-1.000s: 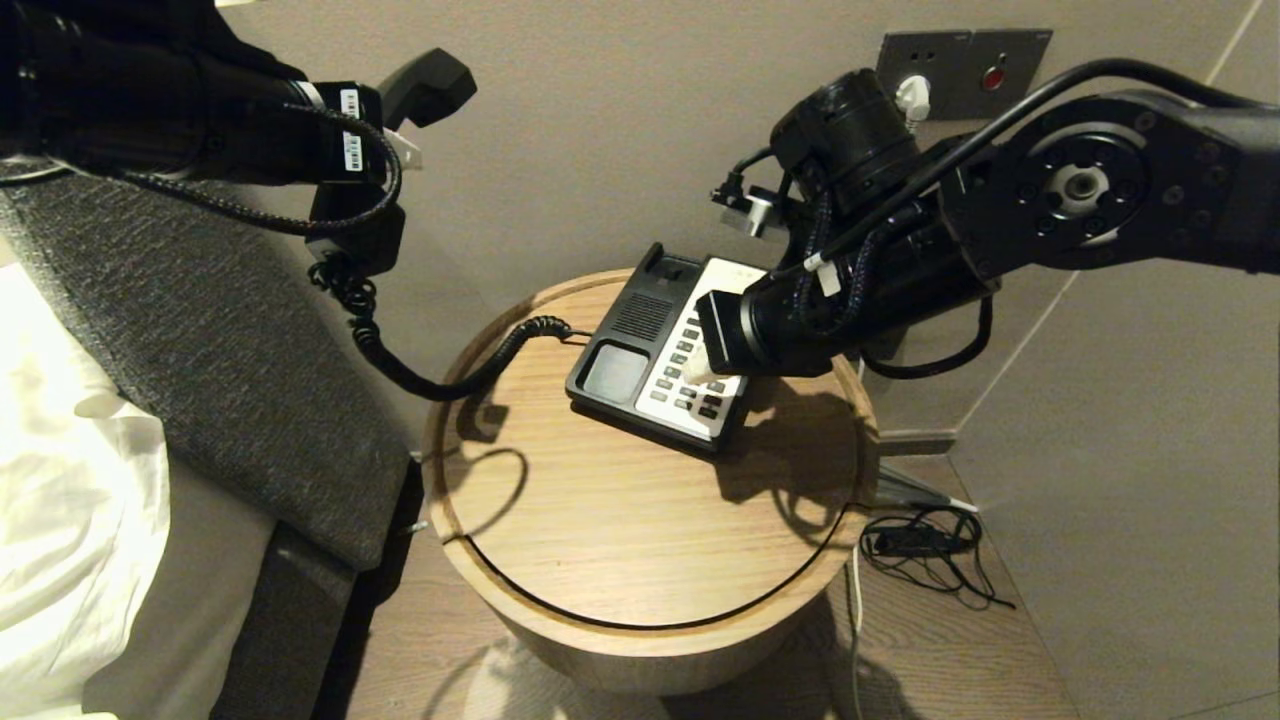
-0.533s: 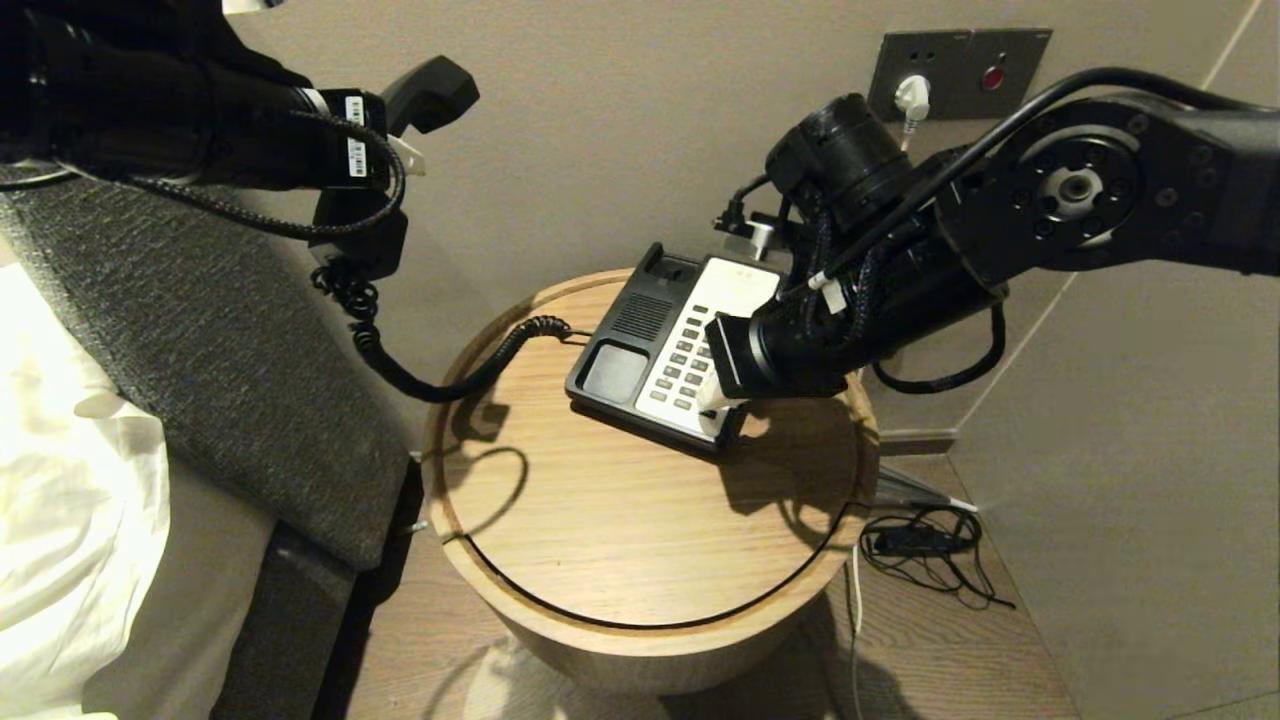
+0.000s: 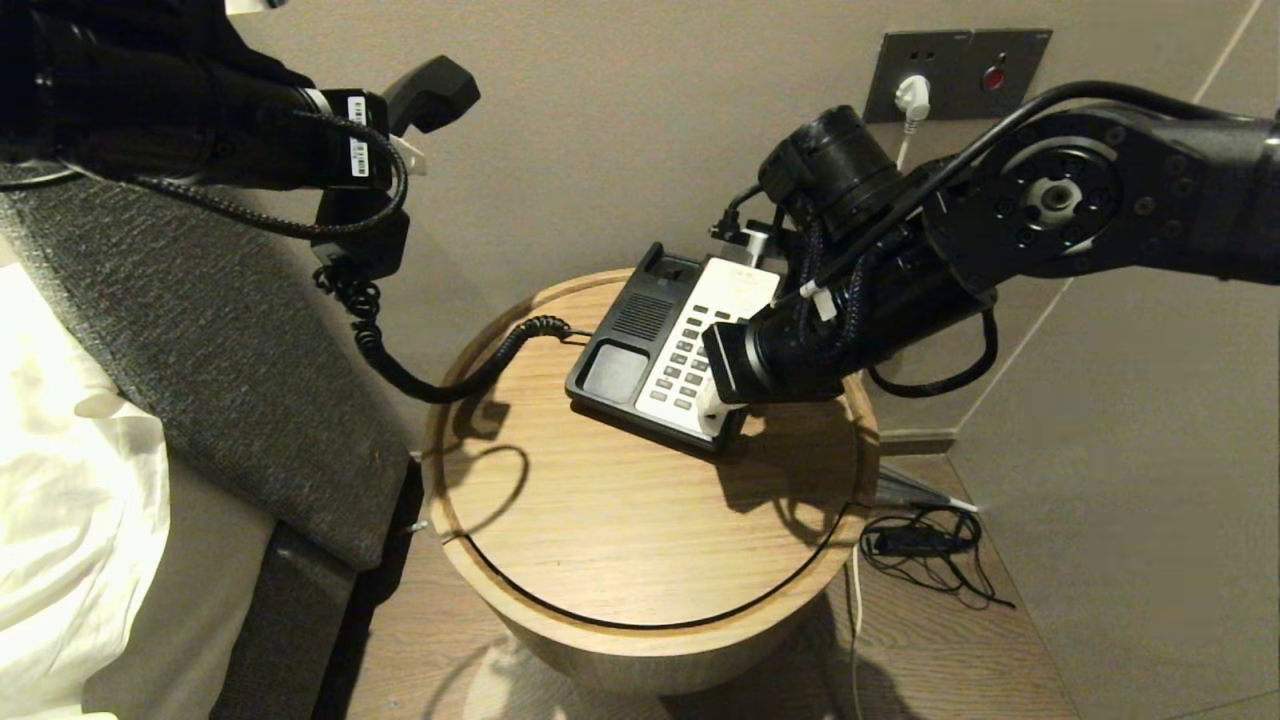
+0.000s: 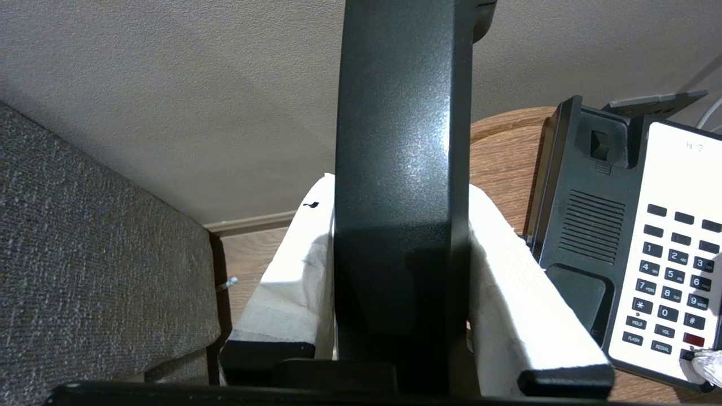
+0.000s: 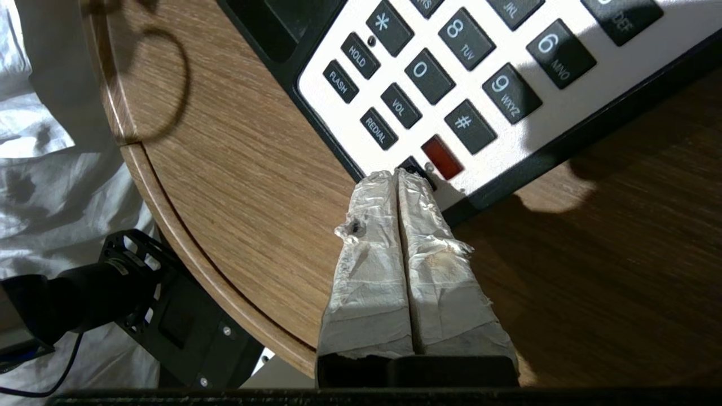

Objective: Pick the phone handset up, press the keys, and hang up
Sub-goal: Dial the number

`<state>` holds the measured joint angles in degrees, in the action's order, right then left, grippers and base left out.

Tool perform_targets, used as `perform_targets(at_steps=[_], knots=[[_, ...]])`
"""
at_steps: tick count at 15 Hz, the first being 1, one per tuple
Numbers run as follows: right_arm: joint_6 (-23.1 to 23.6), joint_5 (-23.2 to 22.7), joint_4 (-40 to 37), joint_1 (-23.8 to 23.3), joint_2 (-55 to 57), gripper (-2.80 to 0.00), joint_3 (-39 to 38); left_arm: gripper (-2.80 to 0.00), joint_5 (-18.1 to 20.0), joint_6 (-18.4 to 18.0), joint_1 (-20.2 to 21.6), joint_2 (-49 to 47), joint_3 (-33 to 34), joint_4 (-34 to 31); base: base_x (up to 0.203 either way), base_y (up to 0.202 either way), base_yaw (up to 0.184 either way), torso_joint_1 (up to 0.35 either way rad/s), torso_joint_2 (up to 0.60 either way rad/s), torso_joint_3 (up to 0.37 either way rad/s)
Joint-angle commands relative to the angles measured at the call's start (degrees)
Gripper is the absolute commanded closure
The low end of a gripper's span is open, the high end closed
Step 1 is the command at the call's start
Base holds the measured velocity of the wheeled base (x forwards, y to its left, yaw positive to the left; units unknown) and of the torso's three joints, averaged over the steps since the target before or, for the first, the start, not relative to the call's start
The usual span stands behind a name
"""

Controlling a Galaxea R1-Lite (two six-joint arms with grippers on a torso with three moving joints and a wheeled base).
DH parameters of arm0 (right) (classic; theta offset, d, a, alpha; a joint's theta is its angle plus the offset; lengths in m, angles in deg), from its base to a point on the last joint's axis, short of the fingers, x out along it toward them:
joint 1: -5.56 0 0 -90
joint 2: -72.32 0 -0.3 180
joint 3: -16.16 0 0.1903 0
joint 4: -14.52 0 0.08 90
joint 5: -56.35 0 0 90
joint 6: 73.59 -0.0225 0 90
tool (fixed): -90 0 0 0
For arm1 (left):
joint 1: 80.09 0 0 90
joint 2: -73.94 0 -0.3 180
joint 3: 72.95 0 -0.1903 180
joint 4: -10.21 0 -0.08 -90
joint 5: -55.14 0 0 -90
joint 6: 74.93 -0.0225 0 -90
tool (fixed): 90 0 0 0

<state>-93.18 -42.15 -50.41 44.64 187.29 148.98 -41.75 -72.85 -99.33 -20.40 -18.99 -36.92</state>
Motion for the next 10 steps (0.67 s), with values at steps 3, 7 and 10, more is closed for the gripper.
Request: perform_targets(at_steps=[3, 7, 10], knots=[[-0.01, -0.02, 0.16, 0.03, 0.70, 0.00, 0.49, 0.00, -0.06, 0.02, -0.01, -0.23, 0.01, -0.06, 0.000, 0.000, 0.000, 0.000, 0.00, 0.000], [0.08, 0.07, 0.16, 0.03, 0.87, 0.00, -0.02, 0.00, -0.06, 0.02, -0.01, -0.49, -0.07, 0.12, 0.000, 0.000, 0.000, 0.000, 0.00, 0.000], [0.25, 0.24, 0.25, 0.03, 0.96, 0.00, 0.05, 0.00, -0.14, 0.02, -0.01, -0.58, -0.25, 0.12, 0.000, 0.000, 0.000, 0.000, 0.00, 0.000]])
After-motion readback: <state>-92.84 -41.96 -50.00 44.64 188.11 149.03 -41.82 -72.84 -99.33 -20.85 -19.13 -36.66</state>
